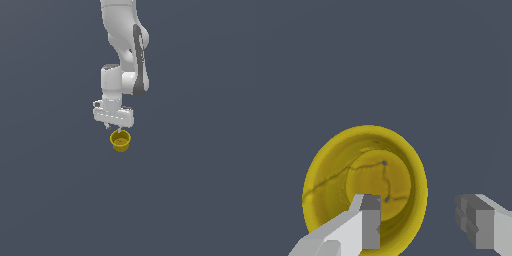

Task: Pick up the object and move it to a goal position.

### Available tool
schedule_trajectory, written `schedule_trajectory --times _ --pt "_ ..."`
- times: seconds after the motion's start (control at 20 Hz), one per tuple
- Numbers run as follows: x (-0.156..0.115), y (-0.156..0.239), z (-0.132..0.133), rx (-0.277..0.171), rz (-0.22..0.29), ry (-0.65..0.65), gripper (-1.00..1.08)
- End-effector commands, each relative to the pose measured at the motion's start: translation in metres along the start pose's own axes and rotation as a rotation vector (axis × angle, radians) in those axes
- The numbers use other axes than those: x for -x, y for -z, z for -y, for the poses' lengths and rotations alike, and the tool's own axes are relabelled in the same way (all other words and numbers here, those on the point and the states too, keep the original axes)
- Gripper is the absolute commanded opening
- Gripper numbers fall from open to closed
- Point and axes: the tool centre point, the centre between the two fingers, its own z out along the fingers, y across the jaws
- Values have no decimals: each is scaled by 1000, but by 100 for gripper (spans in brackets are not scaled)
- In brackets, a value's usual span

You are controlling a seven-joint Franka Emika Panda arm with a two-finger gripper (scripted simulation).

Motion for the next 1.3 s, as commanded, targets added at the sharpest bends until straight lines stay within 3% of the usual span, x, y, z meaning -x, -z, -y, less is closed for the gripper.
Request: schedule_trajectory --times 0.0,1.15,1.2,1.25 --pt "3 1 -3 3 -11 -10 28" --pt "4 -28 -6 5 -19 -17 28" --pt "4 -28 -6 5 -19 -17 -100" --pt "4 -28 -6 5 -19 -17 -100"
